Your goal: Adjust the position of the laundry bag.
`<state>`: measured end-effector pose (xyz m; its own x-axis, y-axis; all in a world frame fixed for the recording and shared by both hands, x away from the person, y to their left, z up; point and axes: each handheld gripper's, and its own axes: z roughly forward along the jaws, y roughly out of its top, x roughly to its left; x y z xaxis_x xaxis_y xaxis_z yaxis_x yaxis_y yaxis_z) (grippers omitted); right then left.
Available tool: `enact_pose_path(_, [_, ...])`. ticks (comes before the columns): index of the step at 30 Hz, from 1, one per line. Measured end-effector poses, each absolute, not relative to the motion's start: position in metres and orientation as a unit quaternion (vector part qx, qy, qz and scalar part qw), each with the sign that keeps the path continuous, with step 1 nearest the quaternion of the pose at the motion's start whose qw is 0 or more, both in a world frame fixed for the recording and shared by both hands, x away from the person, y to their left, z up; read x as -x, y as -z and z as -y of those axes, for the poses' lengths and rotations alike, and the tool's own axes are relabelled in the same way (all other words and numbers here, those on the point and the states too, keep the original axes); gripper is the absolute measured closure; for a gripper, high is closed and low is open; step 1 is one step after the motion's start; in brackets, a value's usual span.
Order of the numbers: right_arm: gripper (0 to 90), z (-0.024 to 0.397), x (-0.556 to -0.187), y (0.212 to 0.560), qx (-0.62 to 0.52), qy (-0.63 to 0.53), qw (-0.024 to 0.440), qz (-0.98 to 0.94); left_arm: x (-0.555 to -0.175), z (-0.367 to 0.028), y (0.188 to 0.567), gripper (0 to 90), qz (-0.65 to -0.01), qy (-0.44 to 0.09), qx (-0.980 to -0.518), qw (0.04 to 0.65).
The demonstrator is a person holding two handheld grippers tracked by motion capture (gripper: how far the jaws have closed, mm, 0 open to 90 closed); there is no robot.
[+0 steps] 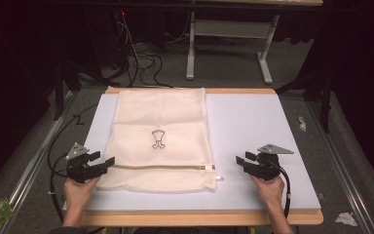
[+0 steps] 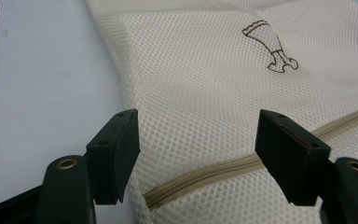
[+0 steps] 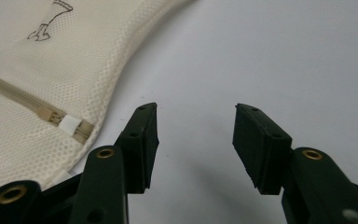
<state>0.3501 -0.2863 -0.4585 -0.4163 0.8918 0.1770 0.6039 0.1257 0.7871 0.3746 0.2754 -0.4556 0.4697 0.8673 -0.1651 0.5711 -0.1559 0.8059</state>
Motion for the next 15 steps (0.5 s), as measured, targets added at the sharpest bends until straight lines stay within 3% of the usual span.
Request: enact_pose_path(15, [54.2,0.241,-0.359,0.455,-0.479,-0.411,0.144,-0.762,-0.383,-0.266,0.457,26.0,-0.502,-0.171,-0.752,0.393])
